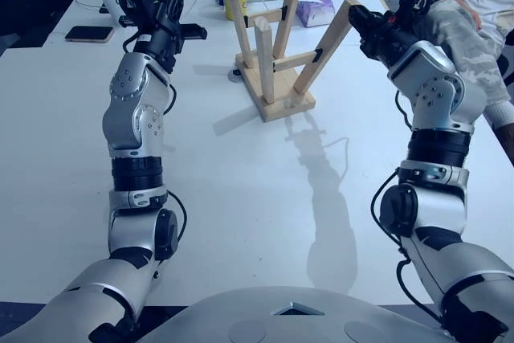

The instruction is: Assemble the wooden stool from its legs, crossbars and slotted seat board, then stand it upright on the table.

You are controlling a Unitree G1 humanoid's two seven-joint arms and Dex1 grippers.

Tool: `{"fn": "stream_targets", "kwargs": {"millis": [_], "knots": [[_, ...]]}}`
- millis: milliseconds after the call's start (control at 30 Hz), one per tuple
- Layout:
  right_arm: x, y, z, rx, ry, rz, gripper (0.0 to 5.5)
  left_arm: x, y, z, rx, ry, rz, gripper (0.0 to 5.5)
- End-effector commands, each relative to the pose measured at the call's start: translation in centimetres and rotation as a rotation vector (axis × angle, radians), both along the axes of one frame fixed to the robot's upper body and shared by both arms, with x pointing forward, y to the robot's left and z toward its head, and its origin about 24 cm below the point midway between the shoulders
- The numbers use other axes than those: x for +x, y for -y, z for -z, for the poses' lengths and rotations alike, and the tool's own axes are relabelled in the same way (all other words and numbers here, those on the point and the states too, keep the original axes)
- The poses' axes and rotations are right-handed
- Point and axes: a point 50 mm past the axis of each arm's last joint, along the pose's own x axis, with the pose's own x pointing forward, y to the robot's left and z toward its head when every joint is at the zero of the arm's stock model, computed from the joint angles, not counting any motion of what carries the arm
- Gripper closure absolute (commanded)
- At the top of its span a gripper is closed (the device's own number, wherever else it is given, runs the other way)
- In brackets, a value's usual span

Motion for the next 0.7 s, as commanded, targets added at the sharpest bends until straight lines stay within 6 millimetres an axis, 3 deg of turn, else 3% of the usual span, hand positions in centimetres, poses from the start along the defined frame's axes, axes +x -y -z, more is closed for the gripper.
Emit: {"fn": "stream_targets", "kwargs": {"millis": [33, 167, 367, 533, 667, 700], "knots": [[0.8, -0.2, -1.0, -0.034, 0.016, -0.025, 3.52, 0.0, 0.2, 0.3, 0.007, -0.001, -0.005, 5.50], [1.3, -0.9, -0.7, -0.035, -0.004, -0.041, 3.52, 0.0, 0.1, 0.5, 0.004, -0.006, -0.010, 5.50], [1.5, -1.6, -1.0, -0.032, -0.017, -0.003, 4.26, -0.2, -0.1, 0.9, 0.006, -0.019, -0.027, 5.50], [-2.4, -1.7, -4.5, -0.104, 0.079, -0.085, 4.41, -0.6, -0.4, 1.8, 0.027, -0.042, -0.041, 5.50], [-4.0, -1.4, -5.1, -0.099, 0.106, -0.205, 4.42, -0.6, -0.4, 1.7, 0.026, -0.042, -0.041, 5.50], [-4.5, -1.3, -4.8, -0.103, 0.132, -0.310, 4.42, -0.6, -0.5, 1.6, 0.027, -0.040, -0.046, 5.50]]}}
